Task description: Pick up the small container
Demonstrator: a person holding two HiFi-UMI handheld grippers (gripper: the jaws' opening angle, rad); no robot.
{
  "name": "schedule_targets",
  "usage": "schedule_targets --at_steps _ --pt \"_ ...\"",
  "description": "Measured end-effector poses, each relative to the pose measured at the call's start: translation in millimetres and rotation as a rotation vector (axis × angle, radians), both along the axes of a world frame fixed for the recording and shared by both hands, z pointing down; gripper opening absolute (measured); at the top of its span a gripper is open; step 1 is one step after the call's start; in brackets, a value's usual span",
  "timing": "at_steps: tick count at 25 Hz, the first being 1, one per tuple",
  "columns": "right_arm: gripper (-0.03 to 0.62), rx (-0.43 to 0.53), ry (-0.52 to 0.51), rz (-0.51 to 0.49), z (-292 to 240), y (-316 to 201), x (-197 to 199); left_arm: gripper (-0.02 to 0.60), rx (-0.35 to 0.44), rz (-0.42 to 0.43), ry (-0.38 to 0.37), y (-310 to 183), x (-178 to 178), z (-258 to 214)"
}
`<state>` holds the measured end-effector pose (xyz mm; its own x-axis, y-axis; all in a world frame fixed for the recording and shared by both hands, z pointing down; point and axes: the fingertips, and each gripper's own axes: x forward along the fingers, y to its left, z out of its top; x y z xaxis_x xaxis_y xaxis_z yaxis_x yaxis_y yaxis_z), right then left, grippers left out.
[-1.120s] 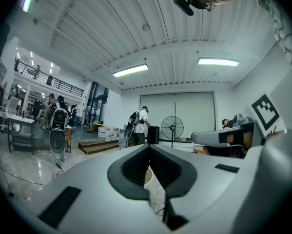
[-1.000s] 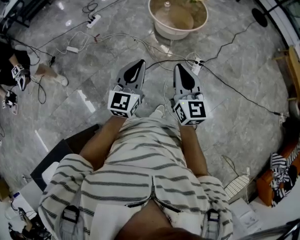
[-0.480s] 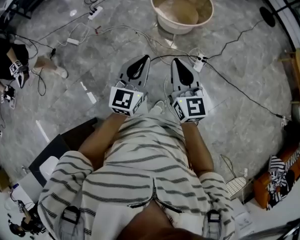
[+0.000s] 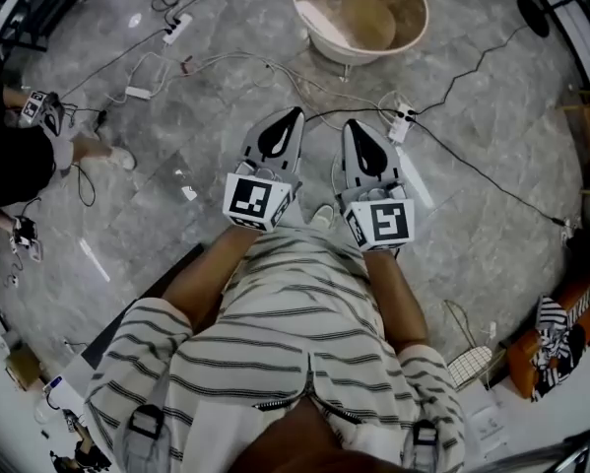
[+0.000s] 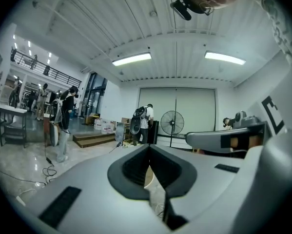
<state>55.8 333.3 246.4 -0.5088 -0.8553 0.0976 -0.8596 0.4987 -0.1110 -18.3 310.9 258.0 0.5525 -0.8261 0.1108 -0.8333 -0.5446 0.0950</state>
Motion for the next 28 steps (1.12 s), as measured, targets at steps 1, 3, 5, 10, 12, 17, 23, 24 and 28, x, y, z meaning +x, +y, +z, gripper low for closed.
schedule_targets --at_steps 1,3,5,10,12,17,23,24,28 --pt "-0.005 -0.006 -0.003 0.010 -0.2 -17.1 -1.7 -0.002 -0.003 0.005 -0.002 -16.7 -1.5 0.4" --pt "-0.005 -0.017 -0.007 0.034 -3.2 -55.3 -5.7 -0.002 -0.013 0.015 -0.005 -54.7 -6.6 0.0" --pt "-0.005 -0.016 -0.006 0.060 -9.6 -96.5 -8.5 -0.002 -0.019 0.031 -0.007 -97.0 -11.8 -3.9" --pt "-0.005 -0.028 -0.003 0.142 -16.0 -192.3 -8.3 -0.002 -0.039 0.093 -0.015 -187.6 -19.1 -13.9" --pt "-0.003 -0.036 -0.016 0.174 -15.7 -227.5 -10.6 -0.002 -0.051 0.110 -0.017 -221.1 -26.3 -14.7" --pt "0.000 -0.074 -0.059 0.255 -3.3 -293.9 -5.5 -0.002 -0.071 0.149 -0.043 -287.1 -34.5 -6.0" --pt "0.002 -0.104 -0.050 0.247 18.0 -339.9 -15.3 -0.002 -0.106 0.140 -0.041 -334.2 -40.3 12.3" --pt "0.002 -0.113 -0.048 0.245 23.6 -345.2 -14.1 -0.002 -0.113 0.142 -0.045 -338.5 -37.7 17.5" --pt "0.002 -0.141 -0.024 0.215 54.3 -368.3 -9.0 -0.002 -0.130 0.158 -0.069 -352.5 -23.2 41.7"
